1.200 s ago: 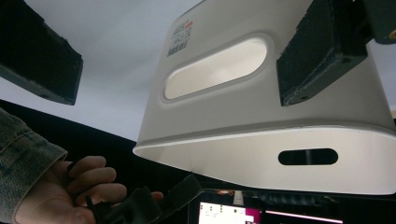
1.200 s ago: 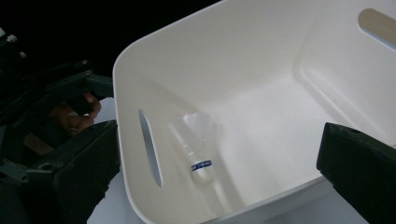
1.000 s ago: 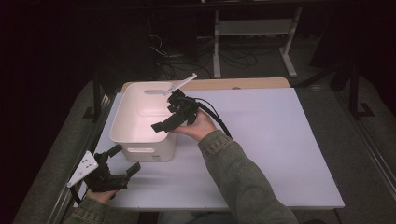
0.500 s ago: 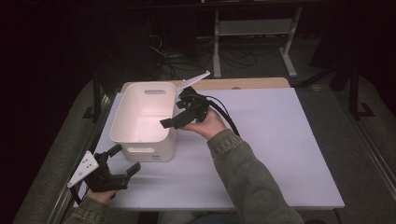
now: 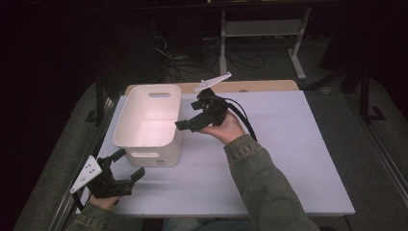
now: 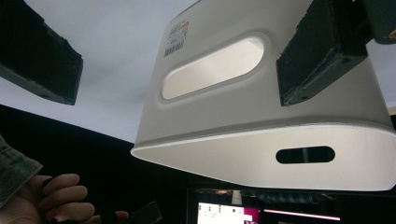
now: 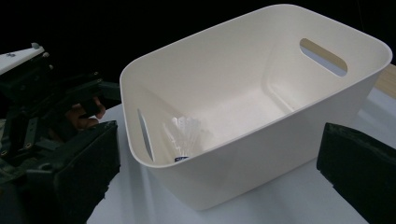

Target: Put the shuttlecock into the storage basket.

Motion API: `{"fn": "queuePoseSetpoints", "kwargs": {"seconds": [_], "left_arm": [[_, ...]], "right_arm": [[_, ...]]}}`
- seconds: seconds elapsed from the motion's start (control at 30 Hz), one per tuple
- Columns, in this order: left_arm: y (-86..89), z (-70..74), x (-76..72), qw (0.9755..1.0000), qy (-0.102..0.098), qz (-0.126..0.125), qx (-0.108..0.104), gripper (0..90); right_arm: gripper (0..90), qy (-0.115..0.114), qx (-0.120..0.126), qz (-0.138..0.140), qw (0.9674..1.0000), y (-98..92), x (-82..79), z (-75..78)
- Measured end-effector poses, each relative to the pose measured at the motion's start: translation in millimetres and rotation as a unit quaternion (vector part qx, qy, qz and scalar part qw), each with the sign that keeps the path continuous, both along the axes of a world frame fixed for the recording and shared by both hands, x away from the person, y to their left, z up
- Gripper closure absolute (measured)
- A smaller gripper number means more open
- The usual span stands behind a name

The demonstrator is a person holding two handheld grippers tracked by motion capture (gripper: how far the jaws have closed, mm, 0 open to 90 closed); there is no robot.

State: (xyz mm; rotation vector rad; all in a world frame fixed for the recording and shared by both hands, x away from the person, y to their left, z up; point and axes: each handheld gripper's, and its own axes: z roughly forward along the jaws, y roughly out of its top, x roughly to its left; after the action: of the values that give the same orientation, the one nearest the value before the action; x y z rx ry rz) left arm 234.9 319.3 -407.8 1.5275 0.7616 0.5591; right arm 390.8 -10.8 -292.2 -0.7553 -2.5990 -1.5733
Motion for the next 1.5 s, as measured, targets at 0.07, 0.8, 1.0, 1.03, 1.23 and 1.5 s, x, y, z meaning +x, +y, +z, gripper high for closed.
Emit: {"fn": "queuePoseSetpoints", "kwargs": {"seconds": [0.07, 0.8, 1.0, 1.03, 1.23, 1.5], "left_arm": [[-0.6, -0.1, -0.1, 1.0, 0.002, 0.001, -0.001, 0.0], [-0.9, -0.1, 0.8, 1.0, 0.003, 0.001, 0.003, 0.0], [-1.0, 0.4, 0.4, 1.0, 0.003, 0.002, 0.007, 0.0], [-1.0, 0.4, 0.5, 1.0, 0.003, 0.002, 0.008, 0.0], [-1.0, 0.5, 0.4, 0.9999, 0.005, 0.002, 0.01, 0.0], [-0.9, 0.5, 0.9, 0.9999, 0.004, 0.002, 0.01, 0.0]], "right_arm": [[0.0, 0.0, 0.002, 0.001, 1.0, -5.3, -1.3, -0.8], [0.0, -0.005, 0.016, -0.013, 0.9998, -44.3, -8.7, -7.9], [0.0, -0.009, 0.036, -0.017, 0.9992, -58.9, -11.9, -13.3], [0.0, -0.005, 0.039, -0.018, 0.9991, -60.3, -12.6, -13.5], [0.0, -0.007, 0.044, -0.025, 0.9987, -69.4, -14.4, -15.8], [0.0, -0.008, 0.046, -0.041, 0.998, -83.7, -17.4, -23.5]]}}
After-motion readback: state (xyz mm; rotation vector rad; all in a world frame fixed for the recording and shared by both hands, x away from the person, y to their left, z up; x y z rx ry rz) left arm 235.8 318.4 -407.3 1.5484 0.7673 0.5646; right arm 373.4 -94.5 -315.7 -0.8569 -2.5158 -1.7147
